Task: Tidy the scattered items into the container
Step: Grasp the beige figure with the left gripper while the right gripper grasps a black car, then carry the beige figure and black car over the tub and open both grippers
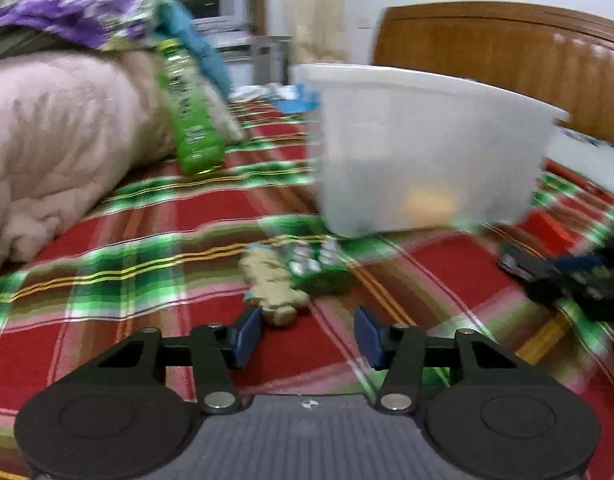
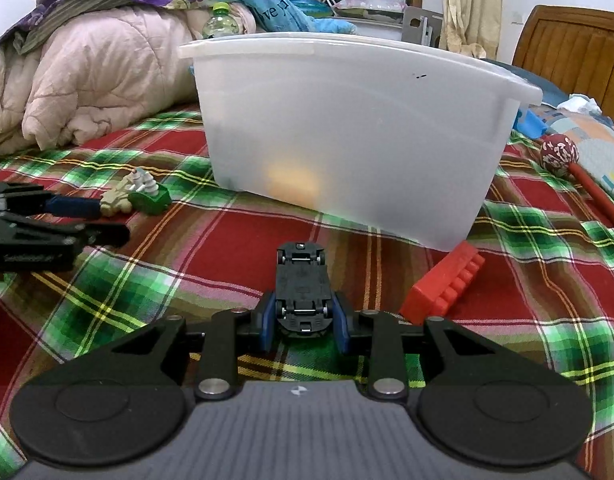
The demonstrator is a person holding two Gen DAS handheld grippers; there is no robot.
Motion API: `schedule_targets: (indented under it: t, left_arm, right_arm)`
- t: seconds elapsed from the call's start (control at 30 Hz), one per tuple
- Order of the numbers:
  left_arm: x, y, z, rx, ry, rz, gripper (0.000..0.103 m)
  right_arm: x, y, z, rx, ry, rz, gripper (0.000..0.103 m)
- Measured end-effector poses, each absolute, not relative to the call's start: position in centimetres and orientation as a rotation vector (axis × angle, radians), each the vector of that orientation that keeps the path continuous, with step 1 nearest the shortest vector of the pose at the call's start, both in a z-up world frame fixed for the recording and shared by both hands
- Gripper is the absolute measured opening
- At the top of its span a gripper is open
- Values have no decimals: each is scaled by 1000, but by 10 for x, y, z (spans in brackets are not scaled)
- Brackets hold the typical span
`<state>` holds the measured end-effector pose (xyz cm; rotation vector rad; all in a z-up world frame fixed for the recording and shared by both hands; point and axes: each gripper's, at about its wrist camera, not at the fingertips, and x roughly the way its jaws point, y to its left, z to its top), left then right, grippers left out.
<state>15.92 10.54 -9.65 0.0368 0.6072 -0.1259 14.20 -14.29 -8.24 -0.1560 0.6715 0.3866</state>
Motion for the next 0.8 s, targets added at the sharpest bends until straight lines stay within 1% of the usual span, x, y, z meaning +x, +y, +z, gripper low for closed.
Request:
schedule_targets:
  t: [0.1,0.13,0.27,0.43,0.63,0.8]
  left_arm:
    - [175,111,-98,8,626,-47,53]
    - [179,111,-98,8,630,-44,39]
    - [176,107,-95,1,627,-106,39]
    - [155,97,-78,-25,580,-173,39]
    - [135,67,-38,-24,499,-264,39]
    - [125,47,0,-14,418,-310,39]
  right_arm:
    - [140,-144,-82,-153,672,386,33]
    - [139,-145,-83,-153,673,386,33]
    - [138,-148,-82,-139,679,384,33]
    - [133,-149,-76,-133,664,388,33]
    - [124,-148,-56,-125,613,389,33]
    - [115,-153,-28,-94,542,377,33]
